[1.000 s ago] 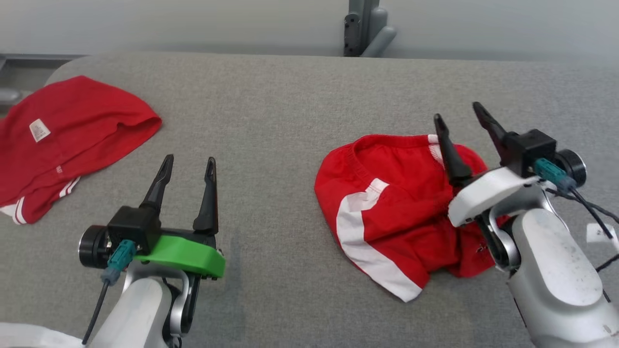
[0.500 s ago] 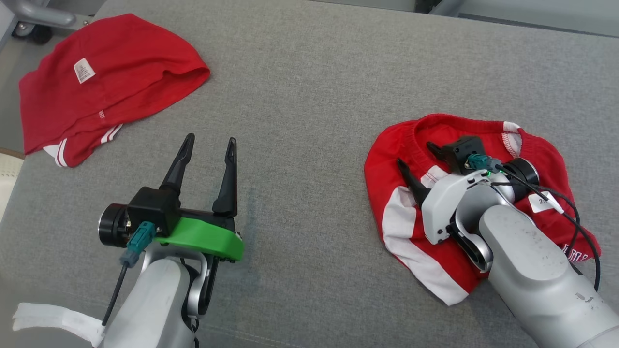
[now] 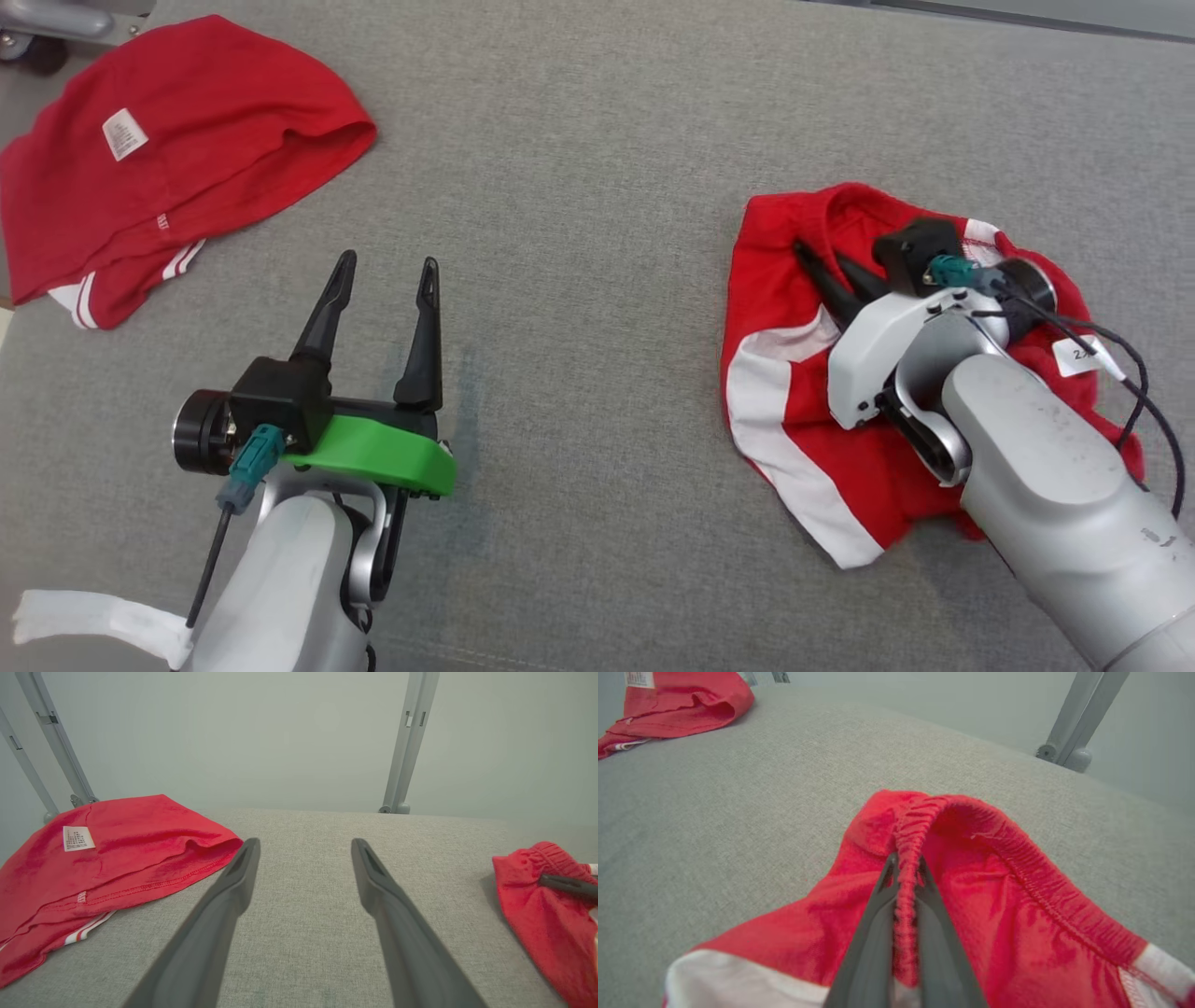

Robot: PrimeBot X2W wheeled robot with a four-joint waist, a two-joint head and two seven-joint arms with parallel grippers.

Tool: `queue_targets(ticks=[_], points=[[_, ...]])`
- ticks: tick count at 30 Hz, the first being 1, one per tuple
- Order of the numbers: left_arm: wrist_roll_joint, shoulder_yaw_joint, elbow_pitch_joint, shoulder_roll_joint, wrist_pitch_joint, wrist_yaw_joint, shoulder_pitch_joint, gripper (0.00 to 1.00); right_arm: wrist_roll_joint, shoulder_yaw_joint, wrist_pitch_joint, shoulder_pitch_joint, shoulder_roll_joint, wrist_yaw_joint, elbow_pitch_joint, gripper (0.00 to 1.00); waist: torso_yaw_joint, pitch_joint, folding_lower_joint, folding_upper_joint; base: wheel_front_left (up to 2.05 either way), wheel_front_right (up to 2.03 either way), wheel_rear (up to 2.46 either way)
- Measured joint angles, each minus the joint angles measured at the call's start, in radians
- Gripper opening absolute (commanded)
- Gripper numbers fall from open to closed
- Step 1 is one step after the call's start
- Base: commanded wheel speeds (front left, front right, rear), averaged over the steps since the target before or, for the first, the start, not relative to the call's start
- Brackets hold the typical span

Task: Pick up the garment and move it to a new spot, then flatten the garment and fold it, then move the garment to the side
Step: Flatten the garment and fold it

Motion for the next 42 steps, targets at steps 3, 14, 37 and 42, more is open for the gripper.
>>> queue_targets(ticks=[3,14,37,42], points=[[0.012,0.016,0.002,0.002,-0.001,-0.008,0.008,1.0,0.014,-0.023,0.009,-0.001,-0.022,0.0,-0.063,0.0,-0.027,-0.002,0.0,0.0,0.0,0.0,0.0],[0.041,0.029,0.003,0.01,-0.003,-0.026,0.014,1.0,0.239,-0.349,0.148,0.24,-0.068,0.0,-0.411,0.0,-0.174,-0.016,0.0,0.0,0.0,0.0,0.0],[0.044,0.011,0.028,0.032,-0.002,-0.034,0.004,1.0,0.243,-0.596,0.059,0.467,0.047,0.0,-0.377,1.0,-0.284,-0.018,-0.0001,0.0,0.0,0.0,0.0],[0.038,0.016,0.027,0.033,-0.001,-0.023,0.026,1.0,0.2,-0.672,0.037,0.539,0.071,0.0,-0.433,1.0,-0.282,-0.044,-0.0001,0.0,0.0,0.0,0.0]])
